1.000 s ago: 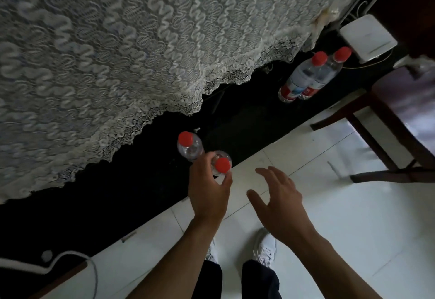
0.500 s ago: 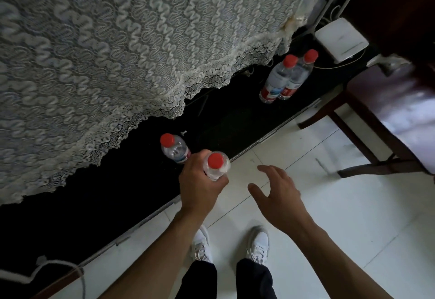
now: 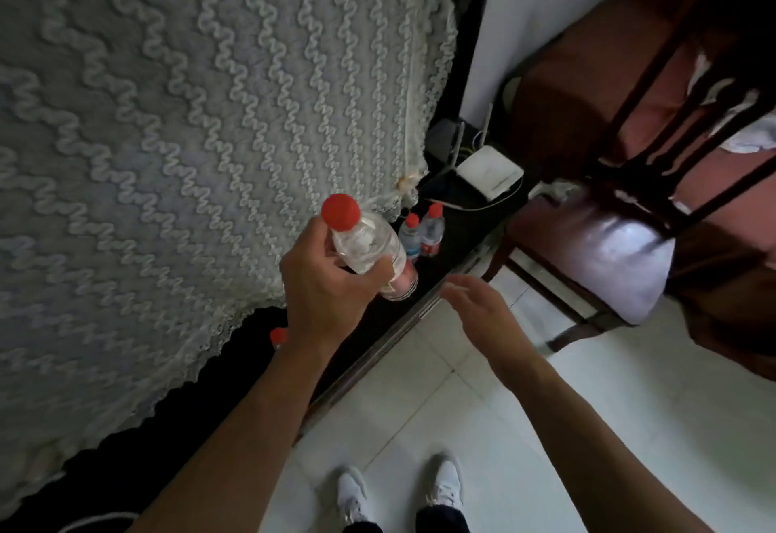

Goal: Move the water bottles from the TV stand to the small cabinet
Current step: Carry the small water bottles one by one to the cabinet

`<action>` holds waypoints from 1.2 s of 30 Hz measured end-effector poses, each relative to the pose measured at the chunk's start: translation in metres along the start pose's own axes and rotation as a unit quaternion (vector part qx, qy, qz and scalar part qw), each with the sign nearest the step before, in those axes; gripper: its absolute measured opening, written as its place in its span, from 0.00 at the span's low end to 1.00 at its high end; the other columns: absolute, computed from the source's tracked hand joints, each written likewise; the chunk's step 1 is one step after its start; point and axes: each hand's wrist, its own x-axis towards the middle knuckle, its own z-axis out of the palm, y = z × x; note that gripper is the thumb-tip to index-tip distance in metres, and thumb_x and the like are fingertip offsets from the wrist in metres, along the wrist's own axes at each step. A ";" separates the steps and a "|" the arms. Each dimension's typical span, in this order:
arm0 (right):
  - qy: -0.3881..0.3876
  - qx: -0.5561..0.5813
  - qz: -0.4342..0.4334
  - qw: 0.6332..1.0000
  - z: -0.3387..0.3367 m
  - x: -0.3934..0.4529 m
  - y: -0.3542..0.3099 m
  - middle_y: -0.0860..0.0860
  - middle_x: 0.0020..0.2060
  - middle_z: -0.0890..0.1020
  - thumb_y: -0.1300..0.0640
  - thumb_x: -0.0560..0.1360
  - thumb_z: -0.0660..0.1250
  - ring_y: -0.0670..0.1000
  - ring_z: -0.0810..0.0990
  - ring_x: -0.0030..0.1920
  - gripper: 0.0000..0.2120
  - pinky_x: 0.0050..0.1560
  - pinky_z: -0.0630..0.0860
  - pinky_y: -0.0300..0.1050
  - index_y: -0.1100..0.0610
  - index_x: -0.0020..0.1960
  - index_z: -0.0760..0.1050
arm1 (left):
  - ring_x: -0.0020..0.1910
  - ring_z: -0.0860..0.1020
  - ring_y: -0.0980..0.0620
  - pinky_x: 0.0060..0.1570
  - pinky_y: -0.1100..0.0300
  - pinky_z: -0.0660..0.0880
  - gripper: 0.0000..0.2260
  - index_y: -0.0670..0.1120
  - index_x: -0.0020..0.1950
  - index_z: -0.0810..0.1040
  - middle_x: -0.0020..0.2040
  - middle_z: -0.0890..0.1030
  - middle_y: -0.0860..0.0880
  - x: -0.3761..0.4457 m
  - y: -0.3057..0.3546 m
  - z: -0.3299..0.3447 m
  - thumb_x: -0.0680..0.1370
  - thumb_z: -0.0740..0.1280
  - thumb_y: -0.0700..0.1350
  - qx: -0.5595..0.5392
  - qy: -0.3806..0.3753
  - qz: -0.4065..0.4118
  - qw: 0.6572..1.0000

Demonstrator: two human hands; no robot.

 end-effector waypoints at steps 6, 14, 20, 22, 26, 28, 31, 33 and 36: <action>-0.014 0.123 -0.001 0.992 -0.050 -0.036 -0.046 0.49 0.59 0.80 0.40 0.81 0.53 0.50 0.77 0.61 0.16 0.64 0.71 0.52 0.45 0.61 0.73 | 0.42 0.83 0.61 0.42 0.68 0.79 0.22 0.45 0.53 0.80 0.44 0.84 0.54 0.015 0.094 -0.018 0.63 0.81 0.47 0.003 -0.017 0.050 0.999; 0.033 0.159 0.035 0.986 -0.087 -0.097 -0.055 0.55 0.61 0.81 0.36 0.81 0.48 0.56 0.75 0.64 0.29 0.68 0.67 0.58 0.53 0.71 0.68 | 0.42 0.83 0.54 0.44 0.53 0.81 0.22 0.48 0.51 0.79 0.44 0.84 0.52 -0.025 0.142 -0.026 0.61 0.78 0.53 -0.022 -0.081 0.110 0.990; 0.123 0.226 0.076 0.963 -0.081 -0.153 -0.029 0.52 0.53 0.84 0.32 0.79 0.50 0.53 0.80 0.55 0.26 0.50 0.71 0.51 0.49 0.57 0.76 | 0.40 0.81 0.52 0.43 0.51 0.81 0.23 0.49 0.50 0.78 0.42 0.82 0.52 -0.063 0.154 -0.025 0.61 0.76 0.57 -0.071 -0.160 0.133 0.976; 0.145 0.260 0.092 0.950 -0.078 -0.175 -0.014 0.52 0.52 0.85 0.32 0.79 0.51 0.53 0.81 0.55 0.27 0.50 0.71 0.51 0.50 0.58 0.77 | 0.40 0.81 0.54 0.44 0.54 0.81 0.23 0.49 0.52 0.78 0.44 0.83 0.53 -0.075 0.157 -0.024 0.62 0.79 0.54 -0.082 -0.190 0.145 0.968; 0.168 0.329 0.121 0.921 -0.073 -0.219 0.015 0.53 0.53 0.84 0.32 0.78 0.51 0.54 0.80 0.56 0.31 0.53 0.71 0.51 0.54 0.62 0.76 | 0.42 0.83 0.57 0.44 0.56 0.82 0.23 0.50 0.55 0.79 0.47 0.84 0.54 -0.103 0.166 -0.020 0.63 0.80 0.51 -0.109 -0.275 0.164 0.941; 0.189 0.359 0.136 0.904 -0.071 -0.240 0.029 0.54 0.54 0.83 0.31 0.77 0.52 0.55 0.79 0.57 0.31 0.57 0.69 0.53 0.55 0.62 0.76 | 0.42 0.83 0.55 0.43 0.51 0.83 0.24 0.52 0.56 0.79 0.47 0.84 0.54 -0.119 0.172 -0.015 0.62 0.78 0.53 -0.125 -0.310 0.171 0.927; 0.228 0.397 0.143 0.878 -0.073 -0.272 0.047 0.56 0.54 0.83 0.32 0.78 0.50 0.56 0.77 0.61 0.31 0.65 0.66 0.57 0.55 0.62 0.76 | 0.43 0.82 0.57 0.44 0.53 0.83 0.25 0.51 0.57 0.79 0.47 0.83 0.54 -0.144 0.187 -0.007 0.62 0.78 0.54 -0.132 -0.348 0.195 0.907; 0.252 0.418 0.142 0.861 -0.077 -0.292 0.057 0.56 0.56 0.82 0.33 0.79 0.49 0.56 0.76 0.62 0.31 0.69 0.64 0.59 0.55 0.62 0.76 | 0.43 0.82 0.58 0.44 0.54 0.82 0.25 0.50 0.56 0.79 0.47 0.82 0.54 -0.161 0.199 -0.004 0.62 0.79 0.53 -0.133 -0.371 0.212 0.894; 0.277 0.445 0.139 0.840 -0.087 -0.317 0.072 0.58 0.57 0.81 0.32 0.79 0.48 0.57 0.76 0.63 0.32 0.71 0.62 0.61 0.55 0.62 0.76 | 0.42 0.81 0.57 0.44 0.53 0.82 0.24 0.51 0.55 0.78 0.46 0.82 0.55 -0.183 0.215 0.004 0.62 0.79 0.53 -0.140 -0.393 0.229 0.879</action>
